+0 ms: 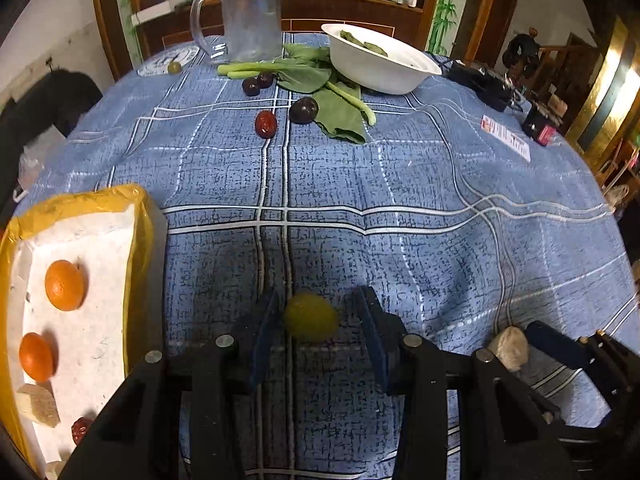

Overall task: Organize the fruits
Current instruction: 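Grasp the beige piece with the right tool while the left grasps a green grape, then carry the beige piece and grape into the tray and open both tools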

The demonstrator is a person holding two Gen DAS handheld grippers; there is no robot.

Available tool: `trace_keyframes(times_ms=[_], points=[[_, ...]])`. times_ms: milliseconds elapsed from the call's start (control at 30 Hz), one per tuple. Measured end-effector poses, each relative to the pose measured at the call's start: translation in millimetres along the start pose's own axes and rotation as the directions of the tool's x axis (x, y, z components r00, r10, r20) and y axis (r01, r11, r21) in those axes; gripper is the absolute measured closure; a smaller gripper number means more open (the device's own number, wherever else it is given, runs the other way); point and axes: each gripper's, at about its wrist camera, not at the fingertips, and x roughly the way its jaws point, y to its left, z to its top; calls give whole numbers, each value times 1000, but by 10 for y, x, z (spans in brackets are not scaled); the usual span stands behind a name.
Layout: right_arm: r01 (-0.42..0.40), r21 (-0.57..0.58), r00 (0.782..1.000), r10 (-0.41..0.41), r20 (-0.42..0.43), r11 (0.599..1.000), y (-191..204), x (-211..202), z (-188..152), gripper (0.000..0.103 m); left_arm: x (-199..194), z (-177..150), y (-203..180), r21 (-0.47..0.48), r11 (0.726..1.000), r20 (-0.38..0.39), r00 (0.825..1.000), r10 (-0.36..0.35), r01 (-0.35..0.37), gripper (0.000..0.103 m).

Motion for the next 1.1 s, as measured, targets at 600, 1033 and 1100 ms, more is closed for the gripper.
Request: trace_keyframes(times_ms=[600, 1033, 1100], points=[[-159, 37, 983, 155, 98, 987, -36, -290, -22, 71, -1133, -535, 292, -115, 984, 180, 977, -112, 133, 79], [-285, -78, 956, 290, 51, 955, 1016, -536, -127, 70, -1413, -1367, 1495, -428, 901, 199, 980, 15, 73, 79], [-286, -124, 956, 291, 26, 950, 1309, -495, -100, 70, -1384, -1437, 1550, -441, 894, 195, 981, 15, 74, 79]])
